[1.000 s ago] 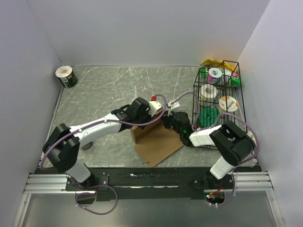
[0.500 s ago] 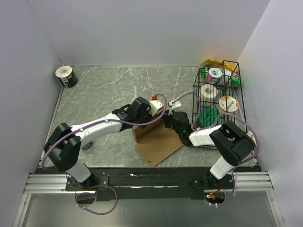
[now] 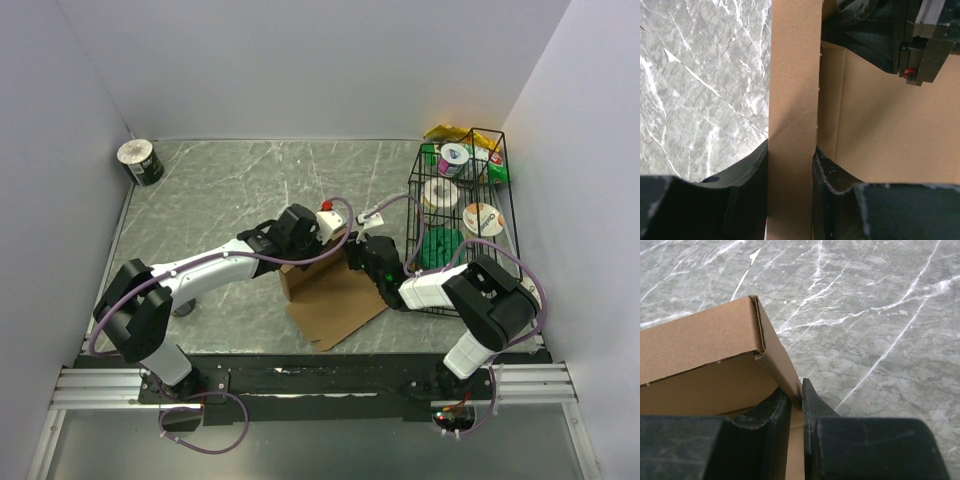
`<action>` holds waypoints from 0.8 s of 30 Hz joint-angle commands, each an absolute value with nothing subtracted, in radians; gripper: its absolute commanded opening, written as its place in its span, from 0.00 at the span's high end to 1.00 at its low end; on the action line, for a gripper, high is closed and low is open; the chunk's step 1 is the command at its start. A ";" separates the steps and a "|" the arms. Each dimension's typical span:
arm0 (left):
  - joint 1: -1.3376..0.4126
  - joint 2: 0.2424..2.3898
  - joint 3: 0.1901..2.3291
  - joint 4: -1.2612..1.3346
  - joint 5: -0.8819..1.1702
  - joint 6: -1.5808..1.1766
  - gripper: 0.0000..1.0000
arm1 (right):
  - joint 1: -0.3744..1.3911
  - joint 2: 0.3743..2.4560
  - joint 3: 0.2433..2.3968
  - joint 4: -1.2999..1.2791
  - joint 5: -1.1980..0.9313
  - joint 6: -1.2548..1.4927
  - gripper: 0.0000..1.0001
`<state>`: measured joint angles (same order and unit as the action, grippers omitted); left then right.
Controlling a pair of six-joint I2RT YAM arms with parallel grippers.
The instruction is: Fold the paper box
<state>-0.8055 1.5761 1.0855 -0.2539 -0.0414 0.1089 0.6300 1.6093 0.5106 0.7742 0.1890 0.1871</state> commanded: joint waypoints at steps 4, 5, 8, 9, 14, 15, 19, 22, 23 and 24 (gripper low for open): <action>-0.766 1.577 1.134 -0.359 -0.008 0.048 0.35 | 0.601 1.556 0.525 0.684 0.203 0.238 0.91; -0.762 1.571 1.135 -0.357 -0.008 0.040 0.26 | 0.601 1.548 0.528 0.660 0.198 0.242 0.93; -0.753 1.540 1.132 -0.350 0.032 0.035 0.01 | 0.601 1.520 0.552 0.546 0.180 0.255 0.94; -0.750 1.517 1.129 -0.342 0.043 0.035 0.04 | 0.603 1.513 0.558 0.516 0.172 0.255 0.94; -0.721 1.433 1.117 -0.318 0.093 0.015 0.04 | 0.601 1.471 0.642 0.242 0.126 0.267 0.97; -0.704 1.395 1.114 -0.308 0.110 0.012 0.04 | 0.603 1.467 0.658 0.201 0.106 0.268 0.97; -0.640 1.273 1.101 -0.241 0.208 0.006 0.04 | 0.601 1.456 0.736 -0.021 0.043 0.270 0.98; -0.580 1.181 1.089 -0.213 0.319 -0.051 0.04 | 0.600 1.474 0.811 -0.182 -0.017 0.258 0.98; -0.563 1.139 1.080 -0.201 0.340 -0.069 0.04 | 0.601 1.483 0.859 -0.269 -0.031 0.249 0.97; -0.534 1.122 1.072 -0.189 0.380 -0.081 0.04 | 0.600 1.506 0.880 -0.303 -0.041 0.245 0.96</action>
